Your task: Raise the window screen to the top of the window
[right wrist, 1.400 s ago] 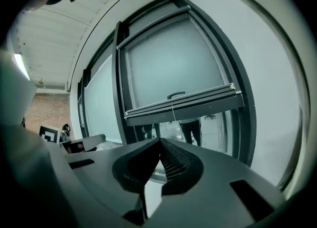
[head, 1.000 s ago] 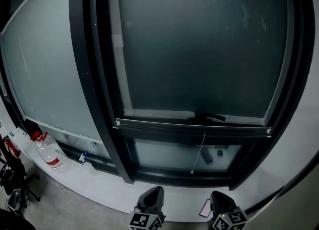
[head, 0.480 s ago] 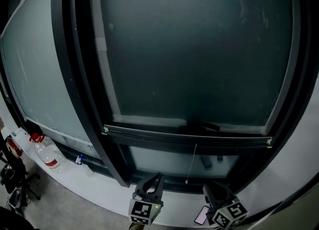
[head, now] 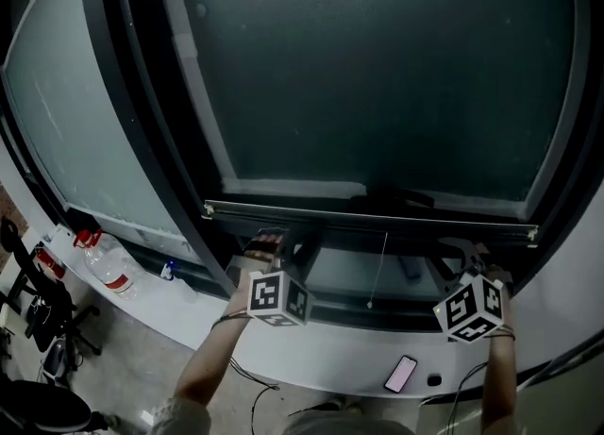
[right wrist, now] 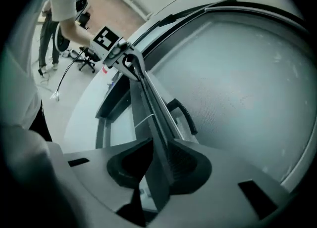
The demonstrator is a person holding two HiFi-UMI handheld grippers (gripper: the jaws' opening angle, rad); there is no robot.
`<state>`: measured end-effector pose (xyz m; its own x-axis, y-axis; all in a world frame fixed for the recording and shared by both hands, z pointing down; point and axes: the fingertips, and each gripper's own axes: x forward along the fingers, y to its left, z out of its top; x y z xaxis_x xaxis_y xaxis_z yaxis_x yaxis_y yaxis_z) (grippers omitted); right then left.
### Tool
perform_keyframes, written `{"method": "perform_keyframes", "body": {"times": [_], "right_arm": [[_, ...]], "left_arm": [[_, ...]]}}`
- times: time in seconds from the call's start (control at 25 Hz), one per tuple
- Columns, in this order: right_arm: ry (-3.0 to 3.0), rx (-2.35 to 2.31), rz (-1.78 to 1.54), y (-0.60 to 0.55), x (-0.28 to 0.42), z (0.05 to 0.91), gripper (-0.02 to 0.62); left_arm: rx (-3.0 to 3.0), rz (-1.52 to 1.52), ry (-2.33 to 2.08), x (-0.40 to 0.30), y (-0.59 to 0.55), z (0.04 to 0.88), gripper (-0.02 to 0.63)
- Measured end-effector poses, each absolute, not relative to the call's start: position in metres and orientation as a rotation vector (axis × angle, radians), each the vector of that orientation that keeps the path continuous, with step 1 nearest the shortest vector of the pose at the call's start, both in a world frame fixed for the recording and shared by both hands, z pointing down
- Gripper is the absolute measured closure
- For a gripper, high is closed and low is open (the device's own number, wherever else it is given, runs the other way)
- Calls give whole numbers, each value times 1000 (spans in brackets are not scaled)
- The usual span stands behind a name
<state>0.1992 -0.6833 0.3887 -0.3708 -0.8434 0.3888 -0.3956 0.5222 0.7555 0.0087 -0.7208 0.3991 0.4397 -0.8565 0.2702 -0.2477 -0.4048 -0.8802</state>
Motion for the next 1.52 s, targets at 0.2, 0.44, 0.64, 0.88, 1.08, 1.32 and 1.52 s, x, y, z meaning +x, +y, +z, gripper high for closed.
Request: {"method": "perform_keyframes", "body": {"times": [0.2,0.44,0.64,0.88,1.08,1.32,1.52], "right_arm": [[-1750,860,-716,-709,206,402,505],[-1638,799,-691,-722,216,407,543],[-1611,766,-686,-724,216,409,555],[-1619,757,-665,-724,215,410,555],[-1635,758,-660,-723,214,409,555],[-1590,715,-649,-724,214,409,569],[-1583,652,-548,-724,214,408,571]], "left_arm": [[-1830,-1124,777,5,-742,413,552],[-1828,-1254,699,-8,-750,419,552],[-1797,-1278,744,-12,-755,416,555],[-1741,-1404,753,-12,-757,419,555],[-1707,-1472,649,-11,-756,421,565],[-1637,-1604,673,-11,-756,424,572],[-1655,-1712,579,-10,-757,426,577]]}}
